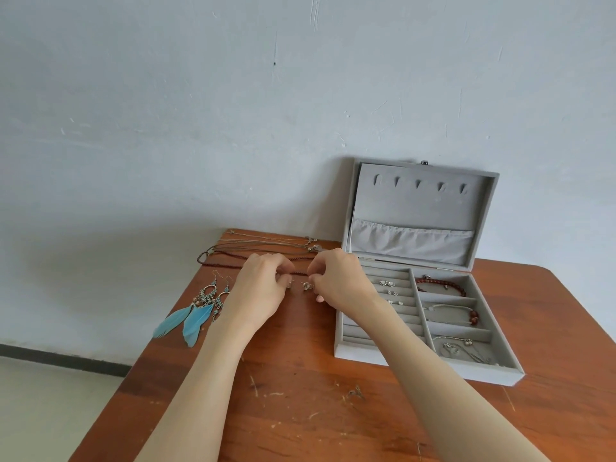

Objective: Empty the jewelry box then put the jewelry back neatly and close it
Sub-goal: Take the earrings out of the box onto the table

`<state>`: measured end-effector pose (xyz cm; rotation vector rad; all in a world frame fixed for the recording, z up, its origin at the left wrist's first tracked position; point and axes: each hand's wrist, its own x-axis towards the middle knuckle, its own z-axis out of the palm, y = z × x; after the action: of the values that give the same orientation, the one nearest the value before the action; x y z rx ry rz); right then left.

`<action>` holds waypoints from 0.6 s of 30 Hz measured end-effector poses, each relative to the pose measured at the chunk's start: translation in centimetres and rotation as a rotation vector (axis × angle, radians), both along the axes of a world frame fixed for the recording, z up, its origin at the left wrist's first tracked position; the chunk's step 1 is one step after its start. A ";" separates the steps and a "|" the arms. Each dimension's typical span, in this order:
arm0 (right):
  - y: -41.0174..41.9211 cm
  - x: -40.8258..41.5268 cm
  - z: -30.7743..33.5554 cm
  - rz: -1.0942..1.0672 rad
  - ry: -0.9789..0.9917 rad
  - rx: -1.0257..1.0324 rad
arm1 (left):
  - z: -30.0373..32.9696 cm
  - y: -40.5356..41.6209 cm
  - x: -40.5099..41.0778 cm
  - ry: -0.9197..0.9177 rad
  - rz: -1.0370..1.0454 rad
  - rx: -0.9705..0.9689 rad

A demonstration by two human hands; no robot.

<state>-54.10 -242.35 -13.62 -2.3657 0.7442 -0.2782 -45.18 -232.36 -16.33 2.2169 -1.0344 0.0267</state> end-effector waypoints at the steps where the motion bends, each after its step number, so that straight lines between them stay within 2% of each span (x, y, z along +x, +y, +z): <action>1: -0.1 -0.3 0.2 -0.003 -0.018 0.004 | 0.0 0.0 -0.1 -0.008 -0.006 -0.006; 9: -3.1 -5.4 1.3 -0.118 -0.221 0.066 | 0.5 -1.0 -2.2 -0.119 -0.143 -0.127; 15: -5.0 -7.1 -0.8 -0.245 -0.168 -0.027 | 0.4 -3.4 -4.1 -0.183 -0.191 -0.120; 18: -5.3 -6.5 -1.7 -0.228 -0.092 -0.168 | 0.5 -4.6 -4.7 -0.289 -0.171 -0.046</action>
<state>-60.60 -247.62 -15.29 -2.4054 0.9810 -0.5619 -49.89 -236.92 -15.83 2.1158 -1.3627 0.2991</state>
